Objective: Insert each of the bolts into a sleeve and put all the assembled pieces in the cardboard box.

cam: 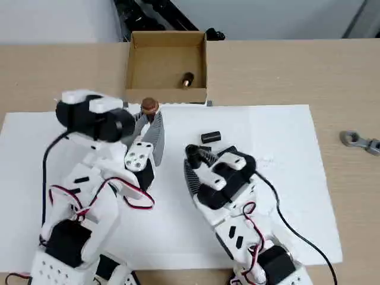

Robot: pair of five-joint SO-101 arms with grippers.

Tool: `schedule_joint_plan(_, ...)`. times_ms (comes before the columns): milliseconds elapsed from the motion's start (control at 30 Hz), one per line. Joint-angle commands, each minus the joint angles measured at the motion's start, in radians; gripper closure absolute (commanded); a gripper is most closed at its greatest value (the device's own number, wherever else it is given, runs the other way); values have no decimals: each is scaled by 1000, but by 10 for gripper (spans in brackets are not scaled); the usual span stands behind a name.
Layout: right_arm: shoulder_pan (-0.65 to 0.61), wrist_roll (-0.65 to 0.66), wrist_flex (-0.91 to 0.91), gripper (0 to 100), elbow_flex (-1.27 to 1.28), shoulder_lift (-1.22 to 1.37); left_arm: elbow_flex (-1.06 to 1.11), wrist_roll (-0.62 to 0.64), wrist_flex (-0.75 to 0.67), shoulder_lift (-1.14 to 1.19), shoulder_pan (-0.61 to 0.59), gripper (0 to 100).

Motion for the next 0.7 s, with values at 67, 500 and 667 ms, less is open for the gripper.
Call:
schedule_joint_plan(67, -50, 31, 4, 997, -11, -16, 77, 28, -71, -109, 3, 995)
schedule_joint_plan(500, -163, 26, -13, 997, -2, -16, 73, 109, -72, -135, 48, 995)
schedule_joint_plan(667, -162, 26, -15, 997, -6, -16, 74, 147, -69, -138, 71, 995)
